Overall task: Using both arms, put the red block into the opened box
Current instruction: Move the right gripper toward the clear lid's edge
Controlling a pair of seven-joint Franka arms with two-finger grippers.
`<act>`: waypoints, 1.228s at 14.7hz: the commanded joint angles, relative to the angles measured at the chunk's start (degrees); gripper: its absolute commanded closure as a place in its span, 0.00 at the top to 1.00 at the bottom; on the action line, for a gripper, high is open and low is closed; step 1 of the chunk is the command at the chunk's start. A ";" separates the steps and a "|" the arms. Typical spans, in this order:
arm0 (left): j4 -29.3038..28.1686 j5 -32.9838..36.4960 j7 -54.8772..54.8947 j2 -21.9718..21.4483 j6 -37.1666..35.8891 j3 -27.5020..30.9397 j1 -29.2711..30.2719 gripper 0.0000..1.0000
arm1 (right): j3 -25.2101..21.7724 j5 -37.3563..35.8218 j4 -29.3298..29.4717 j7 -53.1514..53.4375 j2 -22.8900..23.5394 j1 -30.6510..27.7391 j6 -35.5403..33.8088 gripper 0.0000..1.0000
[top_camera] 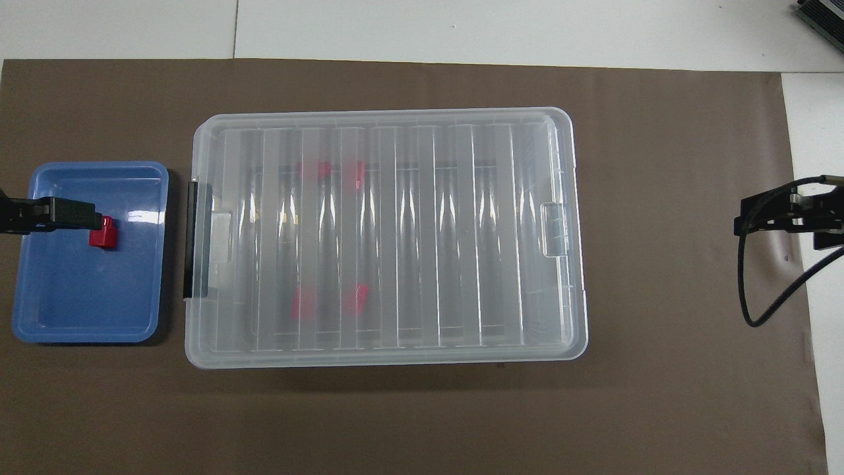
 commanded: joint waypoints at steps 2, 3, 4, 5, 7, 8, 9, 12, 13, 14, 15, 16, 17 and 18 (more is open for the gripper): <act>-1.30 -0.54 -0.47 -1.50 -0.40 0.55 -0.44 1.00 | 0.42 -0.43 -1.98 -1.85 -1.66 -0.64 1.48 1.00; -1.39 -0.54 -0.47 -1.50 -0.31 0.55 -0.44 1.00 | 0.42 -0.51 -1.98 -2.03 -1.66 -0.64 1.39 1.00; -1.30 -0.54 -0.47 -1.50 -0.40 0.55 -0.44 1.00 | 0.50 -0.51 -1.90 -2.12 -1.66 -0.55 1.22 1.00; -1.30 -0.54 -0.47 -1.50 -0.40 0.55 -0.44 1.00 | 0.50 -0.43 -1.98 -2.03 -1.66 -0.55 1.22 1.00; -1.30 -0.54 -0.47 -1.50 -0.40 0.55 -0.44 1.00 | 0.50 -0.43 -2.25 -1.51 -1.75 -0.20 1.48 0.96; -1.30 -0.54 -0.47 -1.50 -0.40 0.55 -0.44 1.00 | 0.59 -0.51 -2.42 -1.33 -1.83 0.32 1.48 0.93; -1.30 -0.54 -0.47 -1.50 -0.31 0.55 -0.44 1.00 | 0.85 -0.51 -3.64 -0.81 -2.27 0.76 1.74 0.93; -1.30 -0.54 -0.47 -1.50 -0.31 0.55 -0.44 1.00 | 0.94 -0.51 -7.16 1.92 -2.72 0.77 7.44 0.94; -1.39 -0.54 -0.56 -1.50 -0.40 0.55 -0.44 1.00 | 0.94 -0.51 -8.21 2.62 -2.71 0.85 8.94 0.94; -1.30 -0.54 -0.48 -1.50 -0.40 0.55 -0.44 1.00 | 1.12 -0.43 -9.09 3.06 -2.80 0.86 10.43 0.94; -1.39 -0.54 -0.47 -1.50 -0.40 0.55 -0.44 1.00 | 1.21 -0.25 -9.97 3.07 -2.80 0.94 11.84 0.94; -1.39 -0.54 -0.47 -1.50 -0.40 0.55 -0.44 1.00 | 1.56 -0.16 -11.02 3.15 -2.72 1.64 13.42 0.94; -1.30 -0.54 -0.56 -1.50 -0.31 0.55 -0.44 1.00 | 1.56 -0.07 -12.43 3.42 -2.71 2.78 15.87 0.94; -1.30 -0.54 -0.48 -1.50 -0.40 0.55 -0.44 1.00 | 1.73 -0.16 -13.57 4.38 -2.71 3.14 17.98 0.90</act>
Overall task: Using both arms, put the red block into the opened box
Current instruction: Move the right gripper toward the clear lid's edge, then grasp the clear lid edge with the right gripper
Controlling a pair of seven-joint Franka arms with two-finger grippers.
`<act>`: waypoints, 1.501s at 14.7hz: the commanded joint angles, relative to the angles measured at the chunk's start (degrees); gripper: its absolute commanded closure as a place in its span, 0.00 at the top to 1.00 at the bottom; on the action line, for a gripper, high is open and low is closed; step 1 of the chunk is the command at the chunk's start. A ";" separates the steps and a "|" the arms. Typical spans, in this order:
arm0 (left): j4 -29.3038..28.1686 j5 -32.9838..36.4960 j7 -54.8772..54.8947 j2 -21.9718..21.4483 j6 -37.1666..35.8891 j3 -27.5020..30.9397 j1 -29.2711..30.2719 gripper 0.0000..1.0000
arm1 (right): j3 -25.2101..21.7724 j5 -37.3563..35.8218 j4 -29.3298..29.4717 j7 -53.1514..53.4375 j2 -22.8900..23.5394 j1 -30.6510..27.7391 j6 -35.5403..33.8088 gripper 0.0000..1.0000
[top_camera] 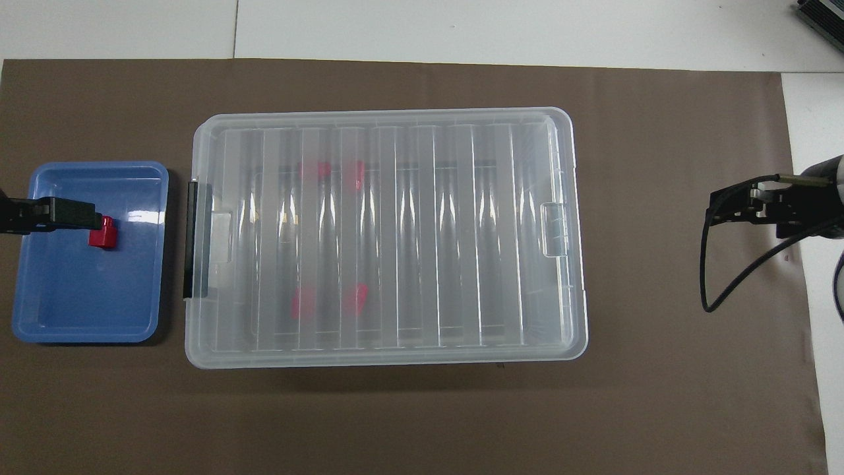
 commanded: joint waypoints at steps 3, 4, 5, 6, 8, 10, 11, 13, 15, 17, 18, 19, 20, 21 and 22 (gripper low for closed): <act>-1.30 -0.54 -0.47 -1.50 -0.39 0.55 -0.44 1.00 | 0.68 -0.17 -7.01 6.58 -1.37 4.05 9.29 0.49; -1.39 -0.54 -0.47 -1.50 -0.39 0.55 -0.44 1.00 | 0.68 -0.17 -7.80 7.20 -1.19 4.75 10.70 0.47; -1.30 -0.54 -0.55 -1.50 -0.30 0.55 -0.44 1.00 | 0.77 -0.17 -8.59 8.08 -0.75 5.27 12.19 0.47; -1.39 -0.54 -0.47 -1.50 -0.30 0.55 -0.44 1.00 | 0.77 -0.09 -9.12 8.95 -0.23 5.89 13.86 0.49; -1.30 -0.54 -0.47 -1.50 -0.30 0.55 -0.44 1.00 | 0.77 -0.09 -9.12 9.58 1.09 7.30 15.02 0.49; -1.30 -0.54 -0.47 -1.50 -0.30 0.55 -0.44 1.00 | 0.86 0.09 -9.47 9.67 2.32 9.13 16.33 0.53; -1.39 -0.54 -0.55 -1.50 -0.30 0.55 -0.44 1.00 | 0.86 0.09 -10.43 9.67 2.59 9.67 17.91 0.54; -1.30 -0.54 -0.47 -1.50 -0.39 0.55 -0.44 1.00 | 0.86 0.09 -12.19 9.41 3.03 9.68 20.72 0.56; -1.39 -0.54 -0.47 -1.50 -0.39 0.55 -0.44 1.00 | 0.86 0.53 -12.38 9.31 3.91 9.85 21.26 0.62; -1.30 -0.54 -0.47 -1.50 -0.39 0.55 -0.44 1.00 | 0.86 0.79 -12.38 9.49 4.61 11.60 21.87 0.63; -1.39 -0.54 -0.47 -1.50 -0.30 0.55 -0.44 1.00 | 0.86 0.79 -12.64 9.40 4.61 11.61 21.79 0.62; -1.30 -0.54 -0.47 -1.50 -0.39 0.55 -0.44 1.00 | 0.86 0.71 -13.16 9.32 4.53 11.61 21.70 0.62; -1.39 -0.54 -0.47 -1.50 -0.30 0.55 -0.44 1.00 | 0.86 0.79 -13.78 8.97 4.26 11.61 21.70 0.62; -1.30 -0.54 -0.47 -1.50 -0.39 0.55 -0.44 1.00 | 0.77 0.79 -14.04 8.96 4.09 11.61 21.70 0.63; -1.30 -0.54 -0.47 -1.50 -0.39 0.55 -0.44 1.00 | 0.77 0.79 -14.05 8.88 4.09 11.26 21.61 0.63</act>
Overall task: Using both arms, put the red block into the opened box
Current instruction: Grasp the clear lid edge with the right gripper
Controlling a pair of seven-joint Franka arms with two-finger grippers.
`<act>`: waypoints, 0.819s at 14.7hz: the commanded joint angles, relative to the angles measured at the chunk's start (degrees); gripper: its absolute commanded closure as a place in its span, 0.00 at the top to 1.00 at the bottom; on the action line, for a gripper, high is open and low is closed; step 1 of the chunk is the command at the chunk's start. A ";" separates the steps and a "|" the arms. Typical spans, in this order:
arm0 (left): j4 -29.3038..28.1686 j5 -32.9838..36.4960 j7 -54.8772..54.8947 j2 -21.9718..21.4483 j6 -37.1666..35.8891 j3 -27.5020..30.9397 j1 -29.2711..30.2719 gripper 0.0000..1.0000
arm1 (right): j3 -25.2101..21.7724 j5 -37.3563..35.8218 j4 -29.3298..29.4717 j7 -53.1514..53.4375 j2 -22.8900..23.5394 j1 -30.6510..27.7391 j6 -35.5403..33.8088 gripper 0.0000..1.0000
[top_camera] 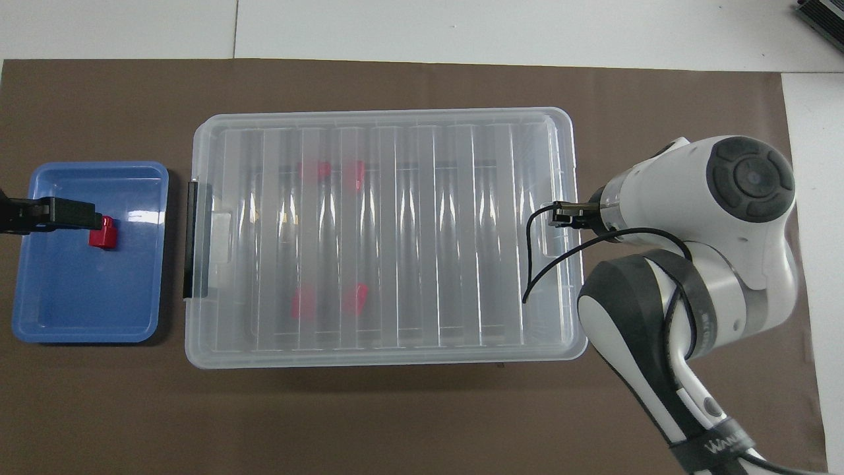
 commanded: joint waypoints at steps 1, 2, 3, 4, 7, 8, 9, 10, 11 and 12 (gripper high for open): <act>-1.39 -0.54 -0.46 -1.50 -0.30 0.55 -0.44 1.00 | -0.10 0.69 -1.52 0.46 -0.86 -0.61 0.49 0.69; -1.30 -0.54 -0.46 -1.50 -0.39 0.55 -0.44 1.00 | -0.10 0.69 -1.60 0.63 -0.86 -0.70 0.39 0.78; -1.30 -0.54 -0.46 -1.50 -0.30 0.55 -0.44 1.00 | -0.10 0.69 -1.52 0.72 -0.95 -0.79 0.39 0.84; -1.39 -0.54 -0.46 -1.50 -0.30 0.55 -0.44 1.00 | -0.18 0.69 -1.60 0.46 -0.95 -1.05 0.31 0.91; -1.30 -0.54 -0.46 -1.50 -0.39 0.55 -0.44 1.00 | -0.19 0.69 -1.78 0.20 -1.04 -1.75 0.13 0.98; -1.39 -0.54 -0.46 -1.50 -0.39 0.55 -0.44 1.00 | -0.19 0.69 -1.78 -0.24 -1.04 -2.28 0.22 0.98; -1.39 -0.54 -0.46 -1.50 -0.39 0.55 -0.44 1.00 | -0.19 0.69 -2.21 -0.85 -1.13 -2.63 0.30 0.98; -1.39 -0.54 -0.46 -1.50 -0.30 0.55 -0.44 1.00 | -0.19 0.69 -3.00 -1.47 -1.39 -2.89 0.65 0.98; -1.30 -0.54 -0.46 -1.50 -0.39 0.55 -0.44 1.00 | -0.19 0.69 -3.62 -2.09 -1.56 -3.16 0.92 0.98; -1.39 -0.54 -0.46 -1.50 -0.39 0.55 -0.44 1.00 | -0.19 0.69 -3.97 -2.44 -1.83 -3.42 1.01 0.99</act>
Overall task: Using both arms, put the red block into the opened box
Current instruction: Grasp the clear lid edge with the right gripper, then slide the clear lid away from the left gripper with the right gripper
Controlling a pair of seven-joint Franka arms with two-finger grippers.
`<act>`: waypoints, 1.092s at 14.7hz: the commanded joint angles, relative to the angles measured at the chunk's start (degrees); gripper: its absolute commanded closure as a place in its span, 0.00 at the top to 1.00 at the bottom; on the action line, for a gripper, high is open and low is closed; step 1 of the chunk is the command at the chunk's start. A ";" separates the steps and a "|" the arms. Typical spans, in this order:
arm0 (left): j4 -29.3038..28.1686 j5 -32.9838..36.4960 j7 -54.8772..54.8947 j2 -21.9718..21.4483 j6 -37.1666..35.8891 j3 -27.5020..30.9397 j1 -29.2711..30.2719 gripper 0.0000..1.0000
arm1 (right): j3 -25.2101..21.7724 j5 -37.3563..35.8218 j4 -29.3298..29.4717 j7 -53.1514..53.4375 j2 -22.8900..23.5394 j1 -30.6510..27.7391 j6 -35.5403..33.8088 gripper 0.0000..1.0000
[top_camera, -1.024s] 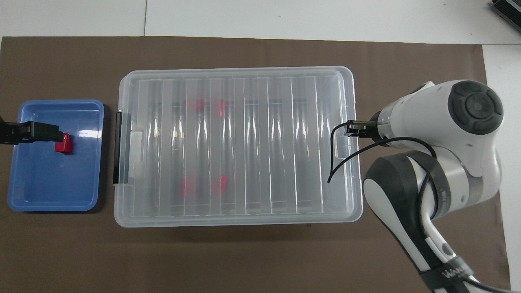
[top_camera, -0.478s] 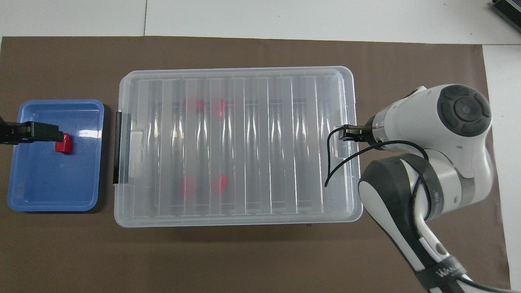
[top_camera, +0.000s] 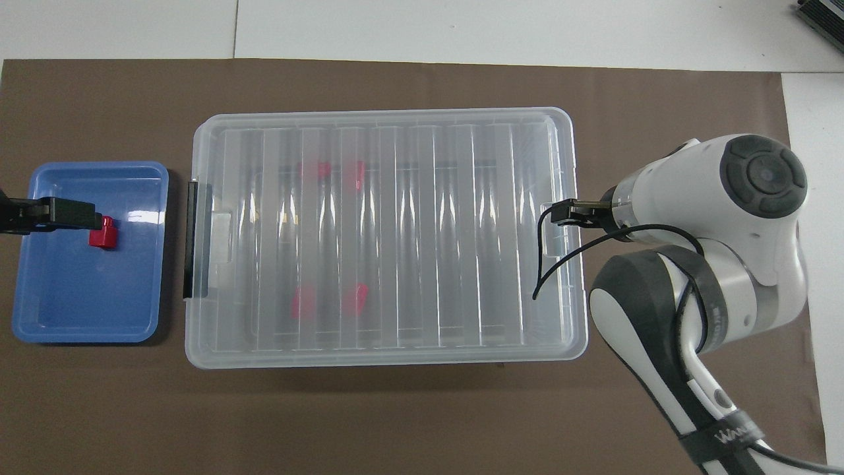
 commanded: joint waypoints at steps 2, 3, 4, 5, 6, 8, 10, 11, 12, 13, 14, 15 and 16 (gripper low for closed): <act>-1.39 -0.54 -0.46 -1.50 -0.39 0.55 -0.44 1.00 | 0.40 0.68 -2.61 -2.63 -1.68 -1.59 0.82 0.99; -1.39 -0.54 -0.46 -1.50 -0.39 0.55 -0.44 1.00 | 0.40 0.68 -2.61 -3.07 -1.77 -2.46 0.39 0.99; -1.39 -0.54 -0.46 -1.50 -0.39 0.55 -0.44 1.00 | 0.40 0.60 -2.52 -3.42 -1.86 -3.08 0.21 0.99; -1.30 -0.54 -0.46 -1.50 -0.39 0.55 -0.44 1.00 | 0.31 0.60 -2.52 -3.60 -2.12 -3.35 0.21 0.99; -1.30 -0.54 -0.46 -1.50 -0.39 0.55 -0.44 1.00 | 0.22 0.68 -2.61 -4.21 -2.29 -4.30 0.12 0.99; -1.30 -0.54 -0.46 -1.50 -0.30 0.55 -0.44 1.00 | 0.22 0.68 -2.61 -7.63 -2.56 -5.80 -1.10 0.99; -1.30 -0.54 -0.46 -1.50 -0.30 0.55 -0.44 1.00 | 0.22 0.60 -2.61 -9.83 -2.73 -8.26 -2.43 0.99; -1.39 -0.54 -0.46 -1.50 -0.30 0.55 -0.44 1.00 | 0.22 0.68 -2.61 -10.62 -2.82 -9.23 -2.43 0.99; -1.39 -0.54 -0.46 -1.50 -0.30 0.55 -0.44 1.00 | 0.22 0.68 -2.61 -10.89 -3.08 -10.11 -2.52 0.99; -1.30 -0.54 -0.46 -1.50 -0.39 0.55 -0.44 1.00 | 0.22 0.68 -2.61 -11.16 -3.09 -11.33 -3.13 0.99; -1.30 -0.54 -0.55 -1.50 -0.39 0.55 -0.44 1.00 | 0.22 0.60 -2.61 -11.33 -3.09 -12.65 -3.57 0.99; -1.39 -0.54 -0.46 -1.50 -0.30 0.55 -0.44 1.00 | 0.22 0.60 -2.61 -11.51 -3.17 -13.19 -3.57 0.99; -1.39 -0.54 -0.46 -1.50 -0.30 0.55 -0.44 1.00 | 0.13 0.60 -2.61 -12.21 -3.17 -13.45 -3.66 0.99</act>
